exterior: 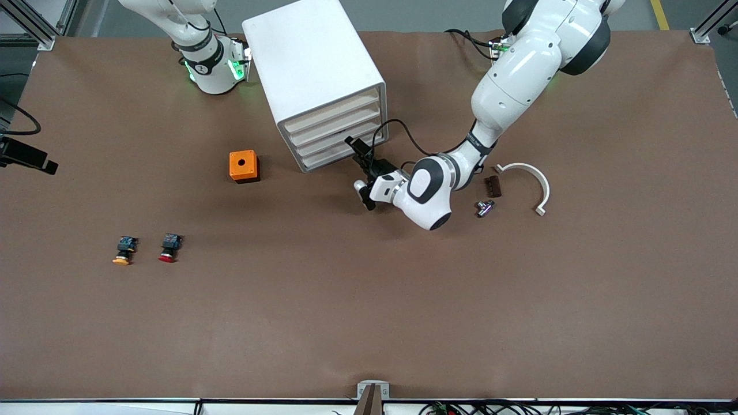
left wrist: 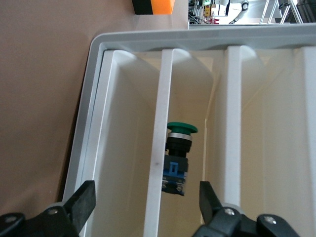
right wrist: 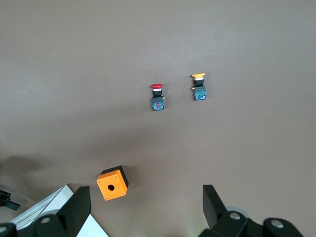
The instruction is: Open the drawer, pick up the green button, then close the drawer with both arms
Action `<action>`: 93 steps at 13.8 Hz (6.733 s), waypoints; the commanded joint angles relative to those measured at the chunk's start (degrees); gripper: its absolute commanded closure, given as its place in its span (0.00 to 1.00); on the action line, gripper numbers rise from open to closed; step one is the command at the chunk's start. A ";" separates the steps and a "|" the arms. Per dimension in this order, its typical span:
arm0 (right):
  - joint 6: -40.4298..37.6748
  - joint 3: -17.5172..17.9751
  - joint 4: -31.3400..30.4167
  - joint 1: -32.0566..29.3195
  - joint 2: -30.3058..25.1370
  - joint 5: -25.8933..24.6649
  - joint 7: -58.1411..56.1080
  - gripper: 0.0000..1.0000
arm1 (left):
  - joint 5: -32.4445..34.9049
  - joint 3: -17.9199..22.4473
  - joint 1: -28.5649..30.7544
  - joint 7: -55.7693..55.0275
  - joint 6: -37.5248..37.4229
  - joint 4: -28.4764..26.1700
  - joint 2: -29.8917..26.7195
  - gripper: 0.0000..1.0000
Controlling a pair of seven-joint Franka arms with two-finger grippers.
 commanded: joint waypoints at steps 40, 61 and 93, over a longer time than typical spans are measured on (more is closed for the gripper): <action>26.00 1.42 -13.87 44.06 12.12 0.66 89.41 0.00 | 3.24 6.80 5.76 -13.29 -5.84 11.02 0.75 0.00; 36.05 1.59 -22.42 49.33 20.03 11.38 93.47 0.00 | 44.28 21.03 9.20 -14.36 -5.84 17.35 -9.35 0.00; -4.31 0.98 -2.01 10.87 13.71 0.05 21.48 0.87 | 57.31 21.48 -14.35 -97.57 15.32 10.33 -14.11 0.00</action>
